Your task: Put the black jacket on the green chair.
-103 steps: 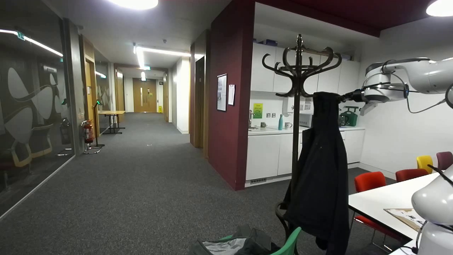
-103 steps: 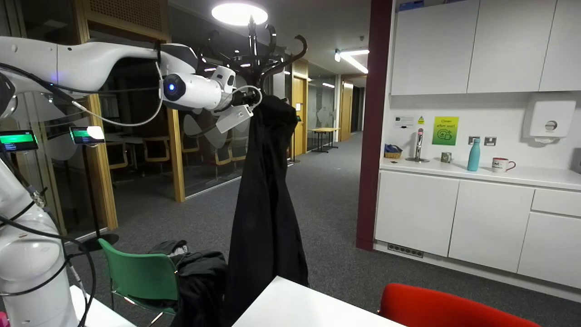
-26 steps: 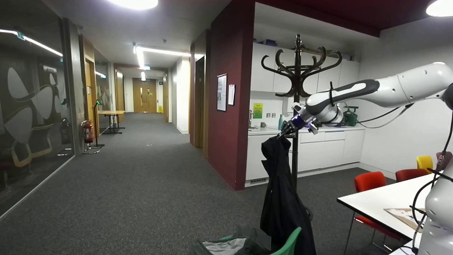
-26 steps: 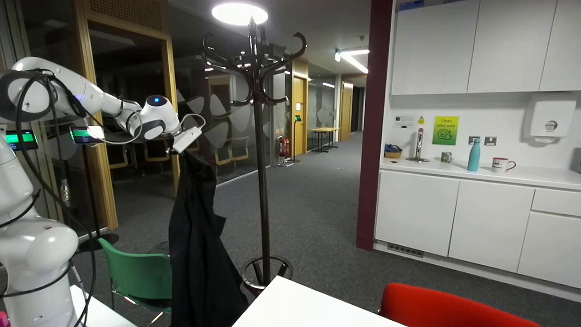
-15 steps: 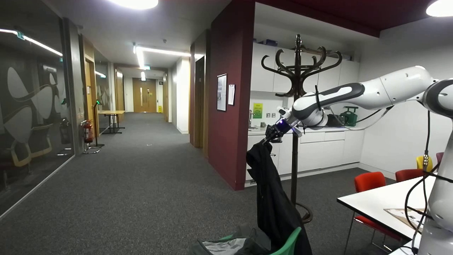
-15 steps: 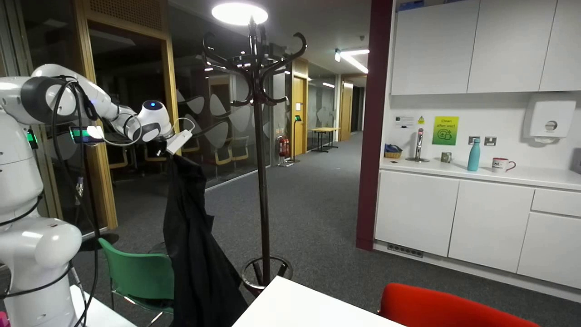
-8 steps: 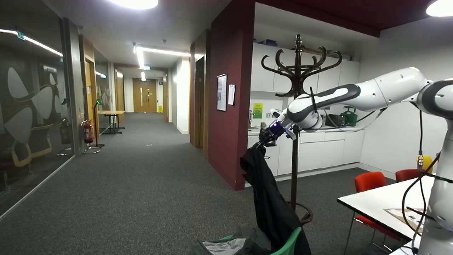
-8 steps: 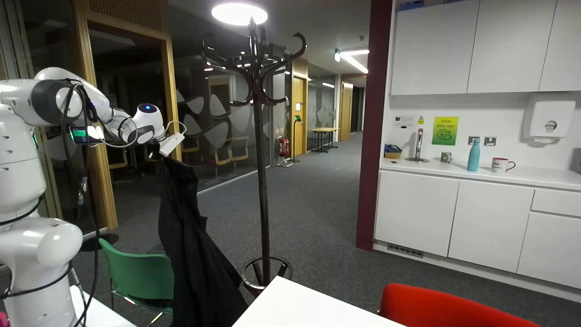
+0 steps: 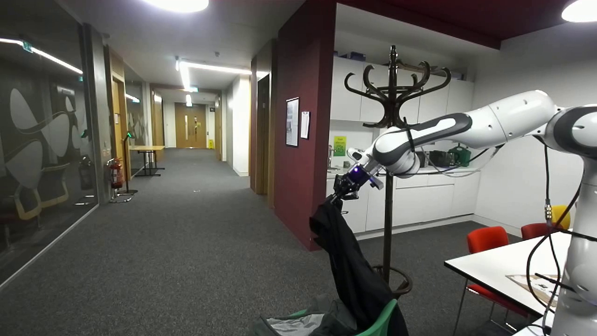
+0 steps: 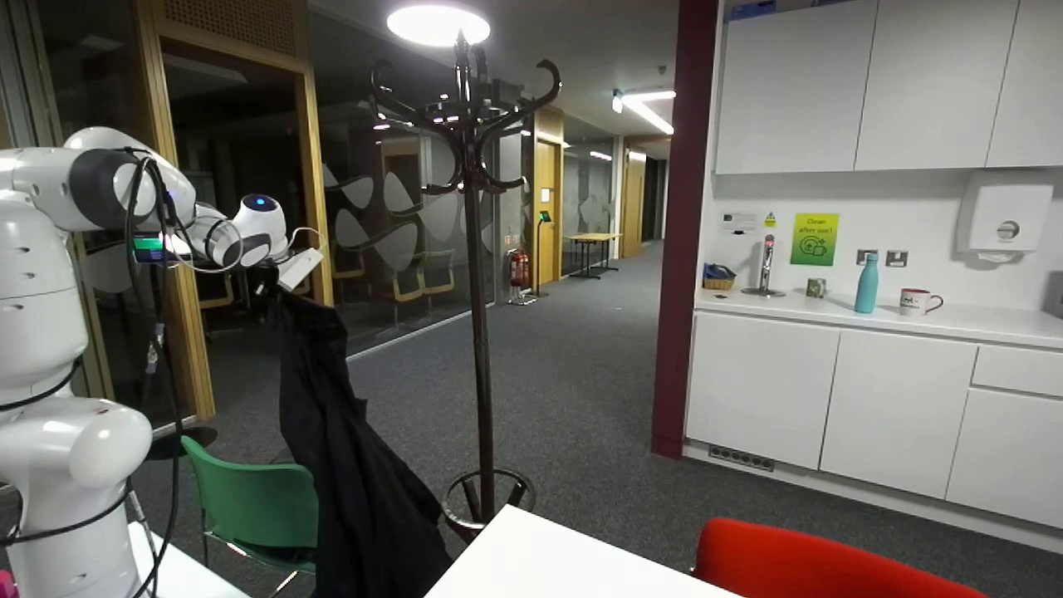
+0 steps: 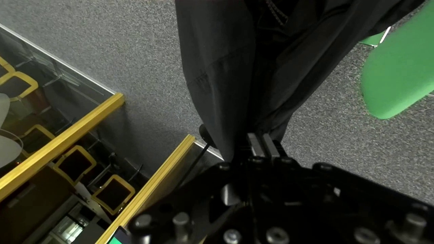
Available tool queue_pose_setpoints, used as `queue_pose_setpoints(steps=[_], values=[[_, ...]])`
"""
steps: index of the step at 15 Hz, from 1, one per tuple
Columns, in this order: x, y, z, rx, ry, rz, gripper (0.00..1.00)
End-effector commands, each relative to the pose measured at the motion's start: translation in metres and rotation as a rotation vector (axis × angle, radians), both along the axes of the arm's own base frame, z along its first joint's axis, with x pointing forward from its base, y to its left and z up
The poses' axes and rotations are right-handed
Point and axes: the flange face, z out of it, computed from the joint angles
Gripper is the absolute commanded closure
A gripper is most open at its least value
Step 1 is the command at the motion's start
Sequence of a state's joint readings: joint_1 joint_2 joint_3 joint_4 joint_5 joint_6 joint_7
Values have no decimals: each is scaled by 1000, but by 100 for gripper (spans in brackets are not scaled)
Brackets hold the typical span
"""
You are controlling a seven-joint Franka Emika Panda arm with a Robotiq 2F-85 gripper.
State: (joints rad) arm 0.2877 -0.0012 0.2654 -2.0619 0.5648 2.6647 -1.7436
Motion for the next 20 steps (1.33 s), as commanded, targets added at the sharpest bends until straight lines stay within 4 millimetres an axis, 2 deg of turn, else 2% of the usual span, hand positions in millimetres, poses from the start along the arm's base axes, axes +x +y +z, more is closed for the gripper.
queue_pose_setpoints(steps=[1,5,6,7,8,15,17,20], values=[[0,19,24,41,2,38,99],[-1,24,23,46,40,65,99],[0,24,23,39,38,68,72],[0,23,24,39,40,69,70],[1,24,27,42,38,69,64],[3,31,51,80,3,75,10],[4,31,53,86,0,74,1],[4,30,56,93,-5,66,0]])
